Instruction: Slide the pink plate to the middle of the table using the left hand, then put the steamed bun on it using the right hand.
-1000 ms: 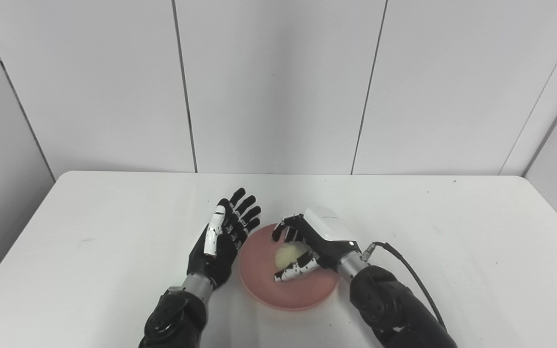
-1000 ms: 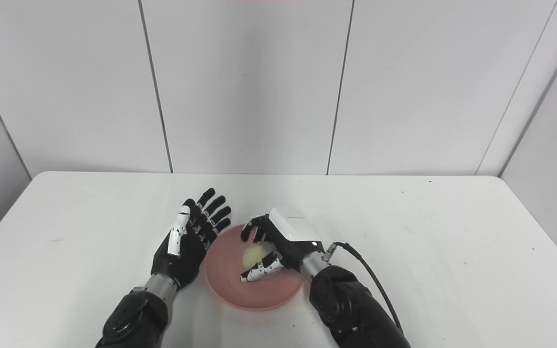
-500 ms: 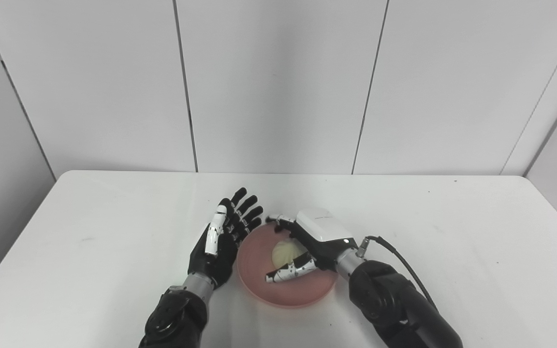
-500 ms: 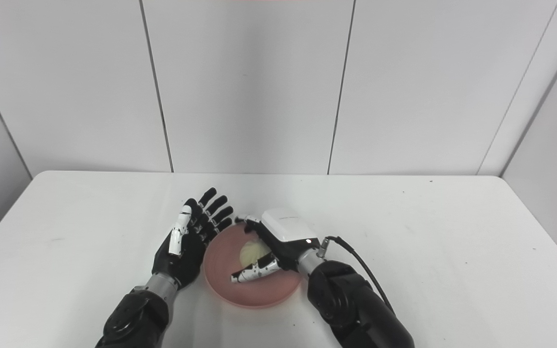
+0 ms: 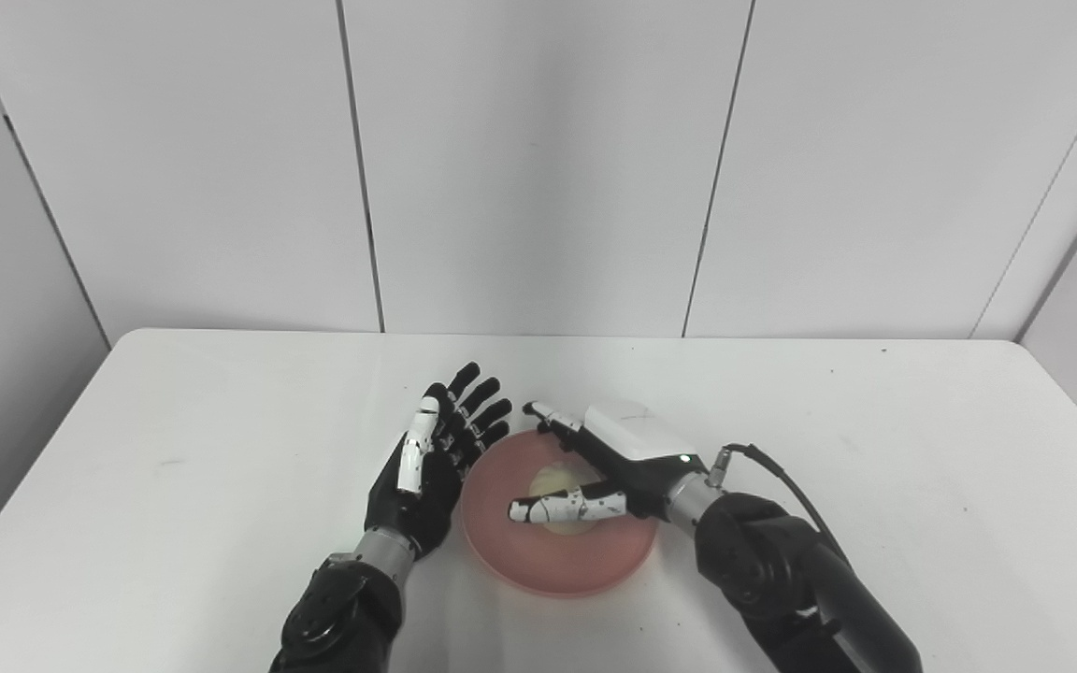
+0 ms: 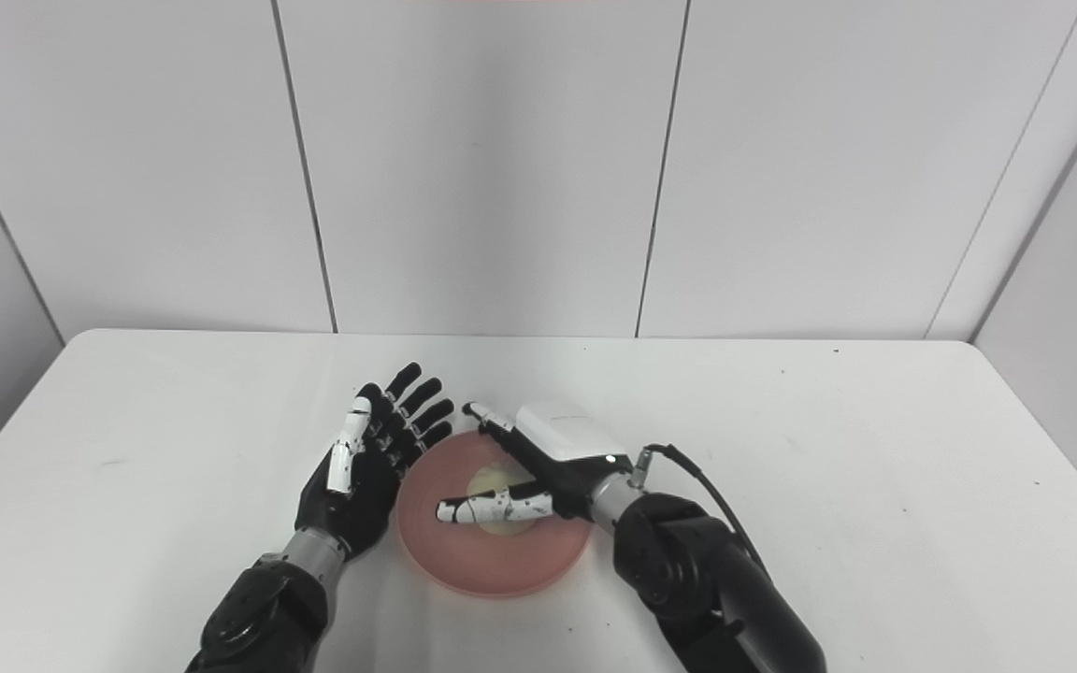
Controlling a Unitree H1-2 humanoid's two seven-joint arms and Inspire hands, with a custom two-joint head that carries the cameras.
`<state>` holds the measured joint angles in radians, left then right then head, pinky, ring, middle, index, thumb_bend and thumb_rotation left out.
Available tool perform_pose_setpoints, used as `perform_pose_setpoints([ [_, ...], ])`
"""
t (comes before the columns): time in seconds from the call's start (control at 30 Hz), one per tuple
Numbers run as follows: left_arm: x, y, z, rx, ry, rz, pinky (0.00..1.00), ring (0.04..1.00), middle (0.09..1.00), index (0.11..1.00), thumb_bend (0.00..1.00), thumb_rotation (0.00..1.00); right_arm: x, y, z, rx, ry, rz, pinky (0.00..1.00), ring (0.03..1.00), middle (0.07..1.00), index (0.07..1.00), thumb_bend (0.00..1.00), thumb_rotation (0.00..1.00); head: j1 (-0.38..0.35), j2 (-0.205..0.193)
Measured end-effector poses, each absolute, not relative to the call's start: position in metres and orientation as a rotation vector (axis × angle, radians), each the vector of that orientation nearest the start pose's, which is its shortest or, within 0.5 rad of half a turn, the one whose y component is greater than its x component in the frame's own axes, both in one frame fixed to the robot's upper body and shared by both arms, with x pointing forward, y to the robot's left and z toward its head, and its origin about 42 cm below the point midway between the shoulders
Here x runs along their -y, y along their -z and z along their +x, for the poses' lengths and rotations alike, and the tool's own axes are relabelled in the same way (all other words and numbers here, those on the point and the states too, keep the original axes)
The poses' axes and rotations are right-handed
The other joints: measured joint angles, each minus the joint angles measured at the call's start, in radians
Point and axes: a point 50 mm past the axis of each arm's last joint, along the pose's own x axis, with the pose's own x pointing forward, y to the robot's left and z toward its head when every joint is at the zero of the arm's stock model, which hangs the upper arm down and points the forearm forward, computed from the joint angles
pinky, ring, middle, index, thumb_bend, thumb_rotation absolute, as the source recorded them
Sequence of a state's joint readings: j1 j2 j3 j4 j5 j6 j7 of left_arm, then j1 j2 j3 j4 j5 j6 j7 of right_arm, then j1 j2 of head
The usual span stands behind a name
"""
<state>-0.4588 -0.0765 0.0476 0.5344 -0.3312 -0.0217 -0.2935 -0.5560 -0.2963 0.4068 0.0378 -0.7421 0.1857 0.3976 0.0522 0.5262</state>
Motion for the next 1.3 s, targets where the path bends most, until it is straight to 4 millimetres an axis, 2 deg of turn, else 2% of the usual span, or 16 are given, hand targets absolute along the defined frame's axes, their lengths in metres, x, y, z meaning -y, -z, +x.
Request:
perform_pose_setpoints([
  [0.13, -0.132, -0.111, 0.416, -0.036, 0.375, -0.403, 0.92, 0.907, 0.932, 0.93, 0.44, 1.0, 0.176, -0.23, 0.413, 0.288, -0.371, -1.07, 0.69, 0.808, 0.889, 0.932, 0.8, 0.99, -0.003, -0.003],
  [0.3, -0.134, -0.111, 0.416, -0.035, 0.374, -0.4, 0.94, 0.927, 0.948, 0.947, 0.43, 1.0, 0.2, -0.203, 0.407, 0.277, -0.275, -0.962, 0.89, 0.97, 0.99, 0.996, 0.67, 1.0, -0.011, -0.006],
  [0.4, -0.135, -0.111, 0.415, -0.034, 0.372, -0.4, 0.95, 0.925, 0.947, 0.949, 0.43, 1.0, 0.211, -0.198, 0.406, 0.281, -0.229, -0.922, 0.94, 0.996, 0.999, 1.0, 0.61, 1.0, -0.015, -0.006],
  [0.57, -0.136, -0.111, 0.415, -0.034, 0.372, -0.398, 0.94, 0.926, 0.943, 0.943, 0.44, 1.0, 0.227, -0.206, 0.41, 0.423, -0.097, -0.798, 0.94, 0.99, 1.0, 1.0, 0.52, 1.0, -0.021, -0.009],
  [0.67, -0.137, -0.111, 0.415, -0.034, 0.371, -0.398, 0.93, 0.927, 0.938, 0.934, 0.44, 1.0, 0.233, -0.203, 0.412, 0.476, -0.004, -0.686, 0.77, 0.922, 1.0, 1.0, 0.56, 1.0, -0.026, -0.014],
  [0.7, -0.137, -0.111, 0.415, -0.034, 0.371, -0.397, 0.93, 0.923, 0.934, 0.929, 0.43, 1.0, 0.235, -0.2, 0.412, 0.475, 0.025, -0.626, 0.78, 0.951, 1.0, 1.0, 0.58, 1.0, -0.025, -0.015],
  [0.8, -0.139, -0.111, 0.411, -0.026, 0.357, -0.384, 0.93, 0.926, 0.936, 0.933, 0.42, 1.0, 0.238, -0.183, 0.414, 0.43, 0.085, -0.46, 0.8, 0.987, 1.0, 1.0, 0.57, 1.0, -0.023, -0.015],
  [0.9, -0.143, -0.112, 0.4, -0.003, 0.305, -0.343, 0.95, 0.933, 0.944, 0.943, 0.41, 1.0, 0.241, -0.16, 0.414, 0.369, 0.083, -0.373, 0.96, 0.999, 1.0, 1.0, 0.49, 1.0, -0.021, -0.015],
  [0.93, -0.143, -0.112, 0.396, 0.005, 0.283, -0.326, 0.97, 0.941, 0.953, 0.951, 0.41, 1.0, 0.243, -0.152, 0.413, 0.34, 0.081, -0.353, 0.98, 0.999, 1.0, 1.0, 0.47, 1.0, -0.018, -0.015],
  [1.07, -0.147, -0.11, 0.381, 0.026, 0.225, -0.261, 1.0, 0.983, 0.992, 0.992, 0.4, 1.0, 0.247, -0.149, 0.41, 0.31, 0.045, -0.19, 1.0, 1.0, 1.0, 1.0, 0.34, 1.0, -0.011, -0.014],
  [1.2, -0.151, -0.112, 0.37, 0.063, 0.19, -0.213, 1.0, 0.999, 1.0, 1.0, 0.39, 1.0, 0.235, -0.144, 0.393, 0.259, 0.009, -0.029, 1.0, 1.0, 1.0, 1.0, 0.27, 1.0, -0.006, -0.014],
  [1.3, -0.152, -0.111, 0.364, 0.076, 0.176, -0.186, 1.0, 1.0, 1.0, 1.0, 0.39, 1.0, 0.226, -0.14, 0.383, 0.218, -0.01, 0.025, 1.0, 1.0, 1.0, 1.0, 0.2, 1.0, 0.002, -0.014],
])
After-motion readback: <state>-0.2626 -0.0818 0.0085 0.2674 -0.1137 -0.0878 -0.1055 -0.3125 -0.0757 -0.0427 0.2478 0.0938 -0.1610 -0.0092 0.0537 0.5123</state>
